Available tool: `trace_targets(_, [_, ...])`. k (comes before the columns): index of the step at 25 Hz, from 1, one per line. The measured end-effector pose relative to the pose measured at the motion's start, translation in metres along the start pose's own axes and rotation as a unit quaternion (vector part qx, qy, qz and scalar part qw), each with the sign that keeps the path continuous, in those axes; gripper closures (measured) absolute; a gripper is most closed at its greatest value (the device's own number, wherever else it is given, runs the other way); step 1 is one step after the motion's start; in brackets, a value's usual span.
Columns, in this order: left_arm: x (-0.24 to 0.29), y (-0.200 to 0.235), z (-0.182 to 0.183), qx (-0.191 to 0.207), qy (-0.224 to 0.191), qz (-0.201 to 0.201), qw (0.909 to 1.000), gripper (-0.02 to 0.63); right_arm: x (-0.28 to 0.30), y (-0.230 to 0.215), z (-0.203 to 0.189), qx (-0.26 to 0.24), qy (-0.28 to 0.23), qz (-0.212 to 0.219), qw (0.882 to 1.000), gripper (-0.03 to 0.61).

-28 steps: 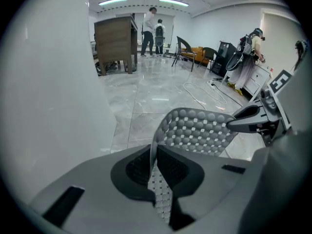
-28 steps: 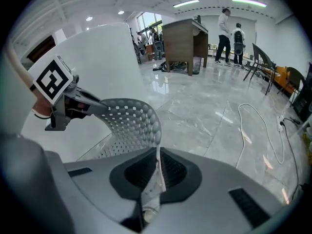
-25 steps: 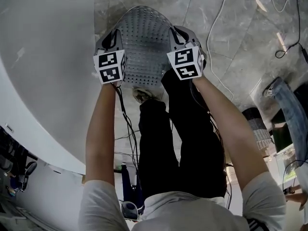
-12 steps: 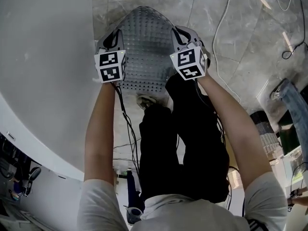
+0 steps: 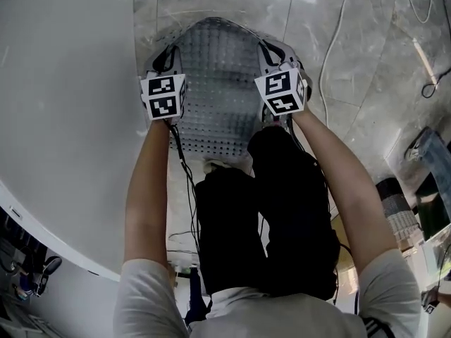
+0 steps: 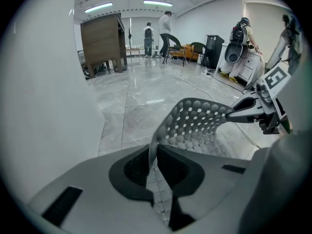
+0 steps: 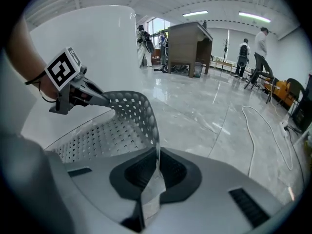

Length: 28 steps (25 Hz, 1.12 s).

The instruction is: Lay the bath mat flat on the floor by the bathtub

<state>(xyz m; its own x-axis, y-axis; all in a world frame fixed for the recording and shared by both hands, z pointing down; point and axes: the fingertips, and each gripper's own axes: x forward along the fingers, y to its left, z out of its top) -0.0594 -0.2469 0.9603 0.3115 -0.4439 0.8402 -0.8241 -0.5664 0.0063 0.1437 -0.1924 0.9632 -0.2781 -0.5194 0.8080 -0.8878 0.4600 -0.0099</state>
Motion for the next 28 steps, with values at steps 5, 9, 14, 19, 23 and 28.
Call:
trace_targets(5, [0.032,0.013,0.008,0.034,-0.013,0.010,0.9993,0.594,0.024,-0.005,0.001,-0.013,-0.035,-0.009,0.999,0.557])
trace_targets(9, [0.054,0.024,0.029,0.078,-0.051,0.020,0.9954,0.594,0.039,-0.021,0.007,-0.014,-0.083,-0.040,0.996,0.557])
trace_targets(14, [0.069,0.028,0.017,0.082,-0.098,0.030,0.9914,0.594,0.057,-0.035,0.000,0.005,-0.109,-0.083,0.990,0.557])
trace_targets(19, [0.078,0.038,0.028,0.062,-0.113,0.056,0.9901,0.583,0.066,-0.045,0.005,-0.005,-0.078,-0.077,0.994,0.555])
trace_targets(23, [0.084,0.045,0.051,0.067,-0.116,0.063,0.9889,0.583,0.067,-0.053,0.015,-0.027,-0.061,-0.066,0.996,0.555])
trace_targets(28, [0.068,0.046,0.058,-0.005,-0.162,0.027,0.9864,0.563,0.073,-0.057,0.015,-0.039,-0.039,-0.055,0.997,0.521])
